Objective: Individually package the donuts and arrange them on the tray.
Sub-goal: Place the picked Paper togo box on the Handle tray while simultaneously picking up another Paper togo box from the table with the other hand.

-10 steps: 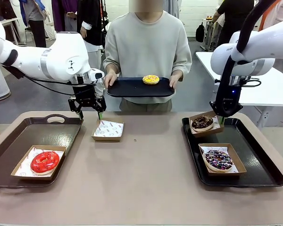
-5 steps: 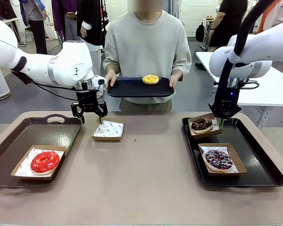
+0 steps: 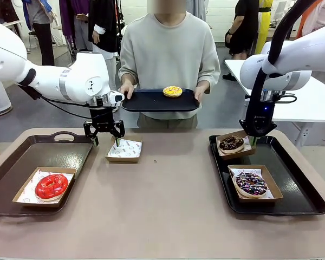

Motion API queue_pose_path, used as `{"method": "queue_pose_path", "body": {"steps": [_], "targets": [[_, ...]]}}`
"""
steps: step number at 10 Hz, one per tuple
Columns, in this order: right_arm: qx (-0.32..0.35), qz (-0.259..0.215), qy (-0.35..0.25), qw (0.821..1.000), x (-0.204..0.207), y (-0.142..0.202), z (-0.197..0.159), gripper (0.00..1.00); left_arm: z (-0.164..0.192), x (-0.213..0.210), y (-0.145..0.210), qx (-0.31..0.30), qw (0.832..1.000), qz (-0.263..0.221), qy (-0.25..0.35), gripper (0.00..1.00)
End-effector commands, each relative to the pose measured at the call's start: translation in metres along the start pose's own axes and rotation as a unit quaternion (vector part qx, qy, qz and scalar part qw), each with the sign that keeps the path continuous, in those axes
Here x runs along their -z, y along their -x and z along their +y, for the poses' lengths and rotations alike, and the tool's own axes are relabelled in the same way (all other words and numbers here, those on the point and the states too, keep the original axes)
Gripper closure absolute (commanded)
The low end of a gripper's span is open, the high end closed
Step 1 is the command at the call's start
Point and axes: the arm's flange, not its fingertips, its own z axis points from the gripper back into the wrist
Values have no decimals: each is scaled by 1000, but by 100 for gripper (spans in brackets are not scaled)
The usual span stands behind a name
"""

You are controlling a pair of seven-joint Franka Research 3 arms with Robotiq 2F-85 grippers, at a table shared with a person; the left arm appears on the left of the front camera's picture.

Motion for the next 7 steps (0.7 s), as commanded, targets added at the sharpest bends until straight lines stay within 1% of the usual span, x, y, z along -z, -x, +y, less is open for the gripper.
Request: {"method": "queue_pose_path", "body": {"steps": [1, 7], "targets": [[-10, -4, -4, 1000, -1, -7, 3, 99, -5, 0, -10, -11, 1000, 1, -22, 10], [-20, 2, -13, 1000, 3, -8, 3, 99, -5, 8, -18, -24, 1000, -3, -19, 10]]}}
